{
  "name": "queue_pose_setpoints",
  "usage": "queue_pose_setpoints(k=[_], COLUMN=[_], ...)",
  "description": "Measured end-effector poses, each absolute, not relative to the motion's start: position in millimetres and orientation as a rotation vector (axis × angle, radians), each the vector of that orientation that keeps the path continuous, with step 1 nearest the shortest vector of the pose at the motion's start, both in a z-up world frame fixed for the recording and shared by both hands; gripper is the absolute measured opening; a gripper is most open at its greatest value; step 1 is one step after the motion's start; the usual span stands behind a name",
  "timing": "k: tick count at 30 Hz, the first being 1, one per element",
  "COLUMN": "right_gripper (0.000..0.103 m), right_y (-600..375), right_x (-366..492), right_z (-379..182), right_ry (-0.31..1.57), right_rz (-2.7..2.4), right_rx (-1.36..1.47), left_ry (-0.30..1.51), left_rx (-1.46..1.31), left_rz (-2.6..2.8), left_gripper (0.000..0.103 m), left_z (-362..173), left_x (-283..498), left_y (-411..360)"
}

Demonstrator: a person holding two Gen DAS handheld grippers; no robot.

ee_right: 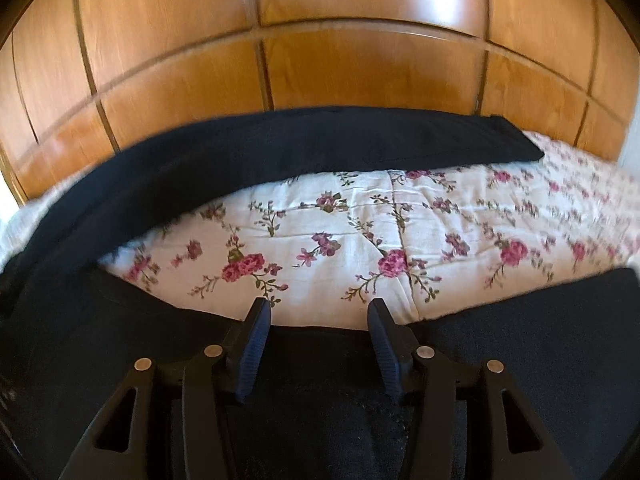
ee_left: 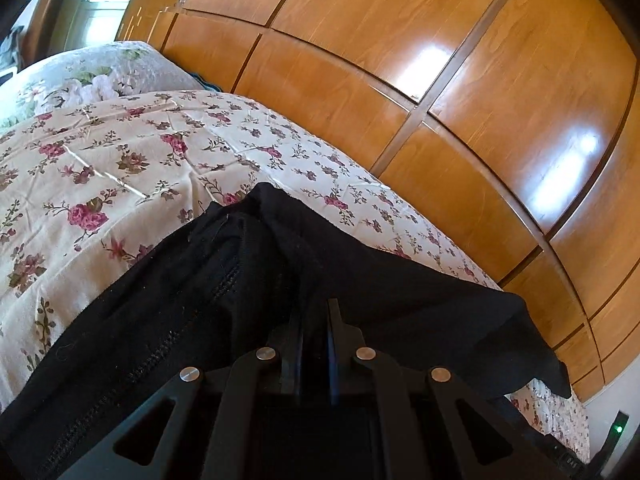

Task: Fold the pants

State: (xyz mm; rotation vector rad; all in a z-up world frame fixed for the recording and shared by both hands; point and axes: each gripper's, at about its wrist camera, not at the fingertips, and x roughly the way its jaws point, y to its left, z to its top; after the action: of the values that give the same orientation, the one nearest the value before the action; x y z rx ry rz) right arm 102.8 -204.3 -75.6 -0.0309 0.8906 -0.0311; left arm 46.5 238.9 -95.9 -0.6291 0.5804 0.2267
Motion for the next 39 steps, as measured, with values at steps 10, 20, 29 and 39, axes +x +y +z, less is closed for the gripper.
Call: queue_pose_setpoints(k=[10,20,29,39], right_gripper=[0.052,0.053,0.061,0.061], right_y=[-138.6,-63.1,-40.9,-46.1], right_x=[142.5,218.1,273.7,307.7], right_z=[-25.4,-28.5,-38.9,-52.5], right_ry=[0.839,1.02,1.13,1.179], right_rz=[0.131,0.192,0.151,0.006], right_rx=[-0.02,0.028,0.243,0.347], left_ry=[0.572,0.554,0.543,0.534], left_rx=[-0.621,-0.668,-0.684,-0.714], left_rz=[0.228,0.198,0.186,0.163], left_gripper=[0.009,0.009,0.009,0.009], left_z=[-96.1,-99.9,-102.7,-106.6], left_x=[46.4,43.6,42.4,42.2], left_y=[238.7,245.1,246.5,250.2])
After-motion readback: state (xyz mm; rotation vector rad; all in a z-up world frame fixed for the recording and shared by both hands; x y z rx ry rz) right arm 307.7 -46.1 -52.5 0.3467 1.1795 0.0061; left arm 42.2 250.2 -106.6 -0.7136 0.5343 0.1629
